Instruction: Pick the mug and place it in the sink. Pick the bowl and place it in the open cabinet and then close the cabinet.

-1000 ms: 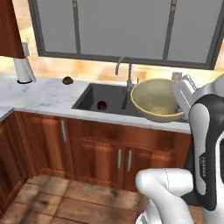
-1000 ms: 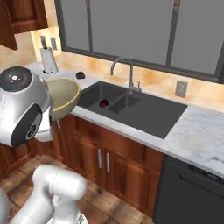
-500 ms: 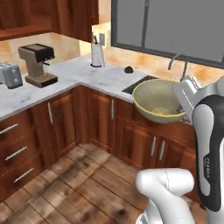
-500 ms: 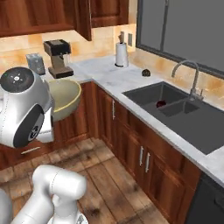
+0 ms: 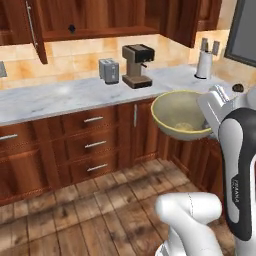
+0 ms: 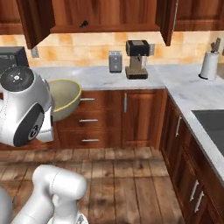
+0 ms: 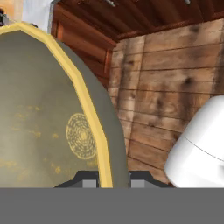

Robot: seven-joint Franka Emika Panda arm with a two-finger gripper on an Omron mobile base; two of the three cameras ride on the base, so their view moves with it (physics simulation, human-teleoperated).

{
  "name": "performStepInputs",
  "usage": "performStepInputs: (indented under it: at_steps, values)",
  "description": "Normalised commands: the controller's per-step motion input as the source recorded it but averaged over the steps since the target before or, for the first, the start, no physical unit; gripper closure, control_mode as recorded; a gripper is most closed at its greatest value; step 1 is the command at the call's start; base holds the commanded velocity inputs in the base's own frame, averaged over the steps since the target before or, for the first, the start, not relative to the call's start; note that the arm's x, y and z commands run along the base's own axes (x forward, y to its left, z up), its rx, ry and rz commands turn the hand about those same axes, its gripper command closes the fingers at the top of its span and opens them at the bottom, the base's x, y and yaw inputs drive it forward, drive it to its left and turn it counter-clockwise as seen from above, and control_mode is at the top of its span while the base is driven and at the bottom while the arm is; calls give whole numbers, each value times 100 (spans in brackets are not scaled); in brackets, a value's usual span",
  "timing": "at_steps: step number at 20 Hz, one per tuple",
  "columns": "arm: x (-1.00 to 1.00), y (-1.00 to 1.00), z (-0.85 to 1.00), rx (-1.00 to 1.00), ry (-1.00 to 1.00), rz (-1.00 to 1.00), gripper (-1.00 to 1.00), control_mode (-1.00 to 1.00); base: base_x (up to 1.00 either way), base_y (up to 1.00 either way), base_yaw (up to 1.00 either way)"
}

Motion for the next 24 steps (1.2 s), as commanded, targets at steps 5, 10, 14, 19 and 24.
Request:
performStepInputs:
  at_steps: [5, 10, 14, 19, 24]
  values:
    - [0, 0, 0, 0, 0, 0, 100, 100, 73, -17, 47]
    - [0, 0, 0, 0, 0, 0, 100, 100, 83, -30, 13]
    - [0, 0, 0, 0, 0, 0, 100, 100, 61, -41, 1]
    - [0, 0, 0, 0, 0, 0, 100, 100, 8, -64, -1]
    - [0, 0, 0, 0, 0, 0, 100, 100, 9, -30, -1]
